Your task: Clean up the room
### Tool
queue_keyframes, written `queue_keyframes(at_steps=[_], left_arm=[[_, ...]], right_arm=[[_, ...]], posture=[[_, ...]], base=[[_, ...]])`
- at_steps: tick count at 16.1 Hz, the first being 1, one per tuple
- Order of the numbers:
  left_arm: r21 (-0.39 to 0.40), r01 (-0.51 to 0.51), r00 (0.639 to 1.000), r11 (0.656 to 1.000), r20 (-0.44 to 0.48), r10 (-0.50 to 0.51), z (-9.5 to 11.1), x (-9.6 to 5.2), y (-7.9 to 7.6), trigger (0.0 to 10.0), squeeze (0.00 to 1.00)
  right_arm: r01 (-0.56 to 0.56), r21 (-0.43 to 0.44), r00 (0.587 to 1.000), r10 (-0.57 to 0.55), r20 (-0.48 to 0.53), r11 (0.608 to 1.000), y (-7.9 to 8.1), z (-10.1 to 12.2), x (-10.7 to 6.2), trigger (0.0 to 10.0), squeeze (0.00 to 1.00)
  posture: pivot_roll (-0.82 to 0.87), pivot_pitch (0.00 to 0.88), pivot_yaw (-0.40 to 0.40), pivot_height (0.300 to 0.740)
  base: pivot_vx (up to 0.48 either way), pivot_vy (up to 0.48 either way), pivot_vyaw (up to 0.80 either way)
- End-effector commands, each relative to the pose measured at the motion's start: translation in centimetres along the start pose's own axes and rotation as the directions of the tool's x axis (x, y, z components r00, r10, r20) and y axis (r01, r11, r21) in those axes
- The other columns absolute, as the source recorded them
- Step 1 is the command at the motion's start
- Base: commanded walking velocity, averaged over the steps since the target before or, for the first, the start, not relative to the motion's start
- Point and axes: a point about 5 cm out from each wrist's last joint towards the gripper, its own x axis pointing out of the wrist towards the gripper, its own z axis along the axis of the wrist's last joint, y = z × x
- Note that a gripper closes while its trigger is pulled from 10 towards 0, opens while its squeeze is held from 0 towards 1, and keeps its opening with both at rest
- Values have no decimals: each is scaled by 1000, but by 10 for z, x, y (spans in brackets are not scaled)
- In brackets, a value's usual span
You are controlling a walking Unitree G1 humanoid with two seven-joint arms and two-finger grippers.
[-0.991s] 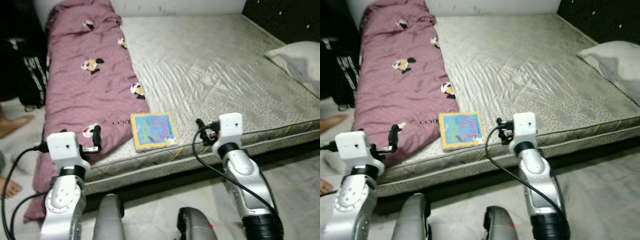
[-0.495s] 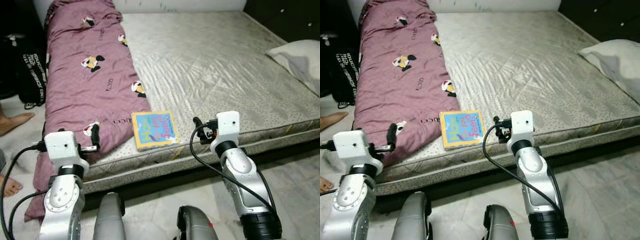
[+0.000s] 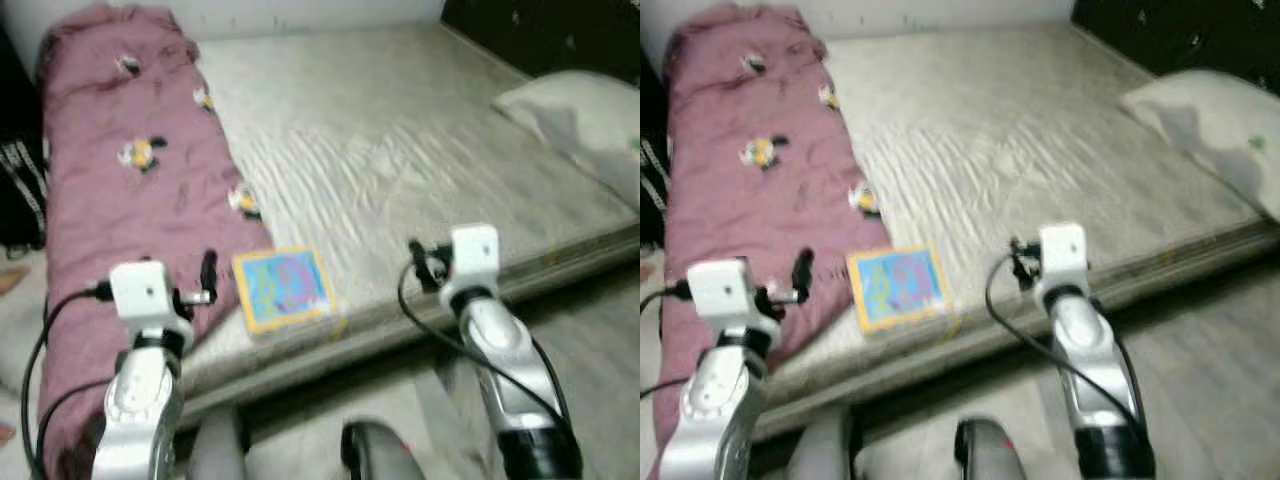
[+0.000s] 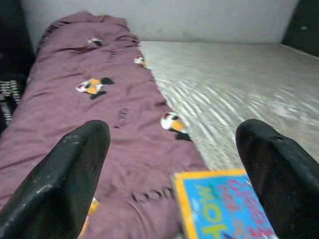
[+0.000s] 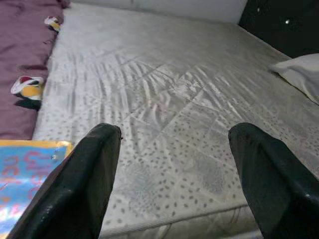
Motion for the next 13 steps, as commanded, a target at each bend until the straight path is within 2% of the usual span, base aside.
queue_keyframes(at_steps=[1,4,11,13], left_arm=[[18,-37,999,999,-23,38,-2,0,10,10000,0],[20,-51,998,999,-36,51,-3,0,11,10000,0],[17,-66,996,998,-51,67,-3,6,15,10000,0],[17,-71,996,997,-47,71,-2,6,17,10000,0]], right_arm=[[-25,6,999,25,30,1000,9,8,4,10000,0],[-17,4,1000,17,18,1000,8,5,2,10000,0],[-11,19,1000,10,12,1000,8,3,1,10000,0],[-10,19,1000,10,11,1000,8,3,1,10000,0]], posture=[[-12,70,-63,631],[-14,74,-59,631],[-16,78,-56,547],[-14,77,-54,542]], base=[[0,0,0],[0,0,0],[0,0,0],[0,0,0]])
